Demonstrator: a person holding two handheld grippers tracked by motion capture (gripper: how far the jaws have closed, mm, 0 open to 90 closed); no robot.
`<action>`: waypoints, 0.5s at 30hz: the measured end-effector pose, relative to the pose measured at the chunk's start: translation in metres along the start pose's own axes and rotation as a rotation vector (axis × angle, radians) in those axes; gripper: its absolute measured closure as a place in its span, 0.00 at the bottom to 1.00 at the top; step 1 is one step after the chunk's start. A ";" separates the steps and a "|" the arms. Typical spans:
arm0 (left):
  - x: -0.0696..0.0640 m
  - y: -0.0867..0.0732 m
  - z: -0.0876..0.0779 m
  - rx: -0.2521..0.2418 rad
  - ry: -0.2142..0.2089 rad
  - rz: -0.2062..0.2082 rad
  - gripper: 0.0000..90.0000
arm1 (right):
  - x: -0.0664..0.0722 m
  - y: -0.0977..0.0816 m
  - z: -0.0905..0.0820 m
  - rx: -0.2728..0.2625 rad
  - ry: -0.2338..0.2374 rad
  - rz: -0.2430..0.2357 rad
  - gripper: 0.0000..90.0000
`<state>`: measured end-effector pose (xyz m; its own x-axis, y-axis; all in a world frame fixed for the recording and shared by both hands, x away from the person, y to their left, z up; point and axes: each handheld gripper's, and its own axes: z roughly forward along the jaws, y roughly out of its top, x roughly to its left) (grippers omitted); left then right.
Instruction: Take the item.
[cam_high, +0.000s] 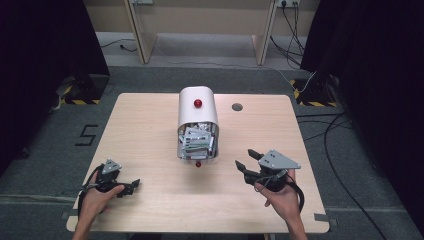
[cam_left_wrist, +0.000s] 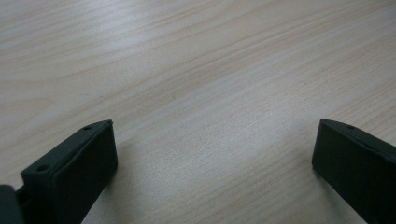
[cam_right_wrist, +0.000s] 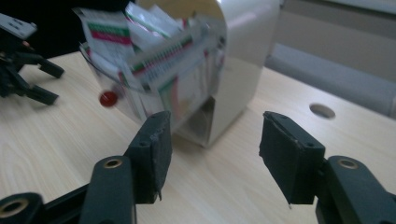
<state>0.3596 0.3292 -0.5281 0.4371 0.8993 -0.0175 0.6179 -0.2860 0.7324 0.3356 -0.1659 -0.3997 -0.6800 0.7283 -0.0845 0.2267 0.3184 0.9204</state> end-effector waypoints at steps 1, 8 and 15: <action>0.000 0.000 0.000 0.000 0.000 0.000 0.00 | 0.001 0.003 0.001 -0.009 0.011 -0.006 0.50; 0.000 0.000 0.000 0.000 0.000 -0.001 0.00 | 0.017 0.022 0.012 -0.038 0.091 -0.051 0.57; 0.000 0.000 0.000 0.000 0.000 0.000 0.00 | 0.026 0.030 0.017 -0.055 0.128 -0.074 0.64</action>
<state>0.3596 0.3292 -0.5281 0.4372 0.8992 -0.0172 0.6177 -0.2863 0.7325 0.3370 -0.1273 -0.3805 -0.7774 0.6199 -0.1071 0.1362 0.3321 0.9334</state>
